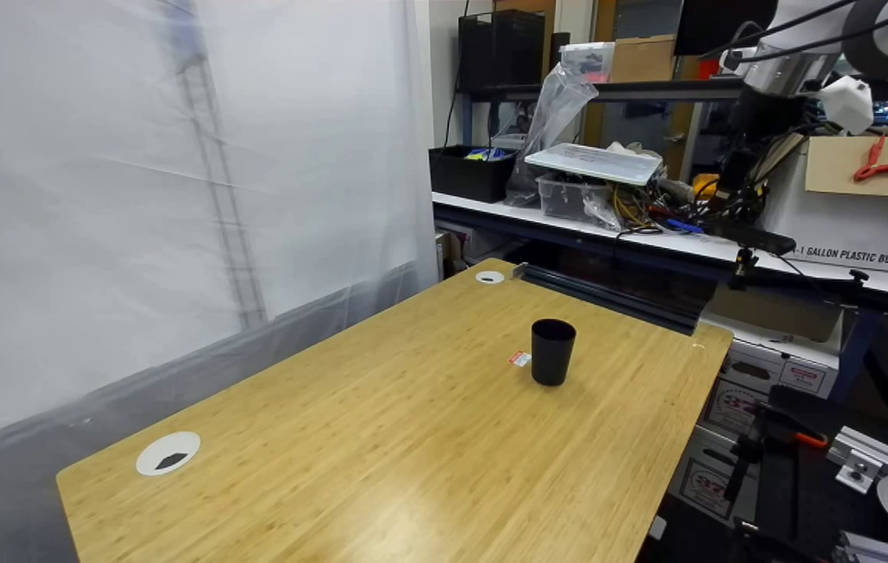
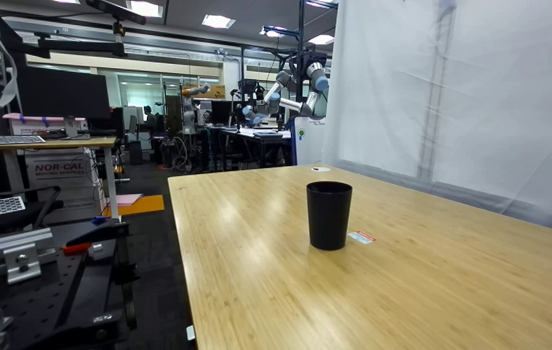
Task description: Remove the black marker from the black cup and put it on the table
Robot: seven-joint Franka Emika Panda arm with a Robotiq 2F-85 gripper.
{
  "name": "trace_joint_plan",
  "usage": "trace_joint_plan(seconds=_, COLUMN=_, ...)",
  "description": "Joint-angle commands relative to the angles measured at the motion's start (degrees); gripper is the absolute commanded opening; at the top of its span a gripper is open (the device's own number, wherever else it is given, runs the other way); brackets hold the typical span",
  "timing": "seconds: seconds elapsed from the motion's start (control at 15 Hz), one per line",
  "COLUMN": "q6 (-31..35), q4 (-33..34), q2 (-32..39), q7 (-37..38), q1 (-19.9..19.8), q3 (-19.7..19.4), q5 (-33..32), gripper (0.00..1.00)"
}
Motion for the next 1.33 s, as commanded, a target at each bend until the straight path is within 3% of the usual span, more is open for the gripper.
trace_joint_plan(seconds=0.0, q6=0.4, q4=1.5, q2=3.1, q7=0.9, q1=1.2, q3=1.2, q5=-0.1, gripper=1.0)
trace_joint_plan(seconds=0.33, q6=1.1, q4=5.4, q2=9.5, q7=3.9, q1=5.0, q3=4.8, q5=1.6, gripper=1.0)
trace_joint_plan(seconds=0.53, q6=0.2, q4=9.5, q2=15.0, q7=8.5, q1=5.2, q3=6.3, q5=2.6, gripper=1.0)
trace_joint_plan(seconds=0.93, q6=-1.1, q4=18.7, q2=27.6, q7=26.6, q1=2.9, q3=9.3, q5=3.5, gripper=1.0)
trace_joint_plan(seconds=1.27, q6=-2.5, q4=26.1, q2=36.6, q7=37.2, q1=4.0, q3=10.1, q5=4.3, gripper=1.0)
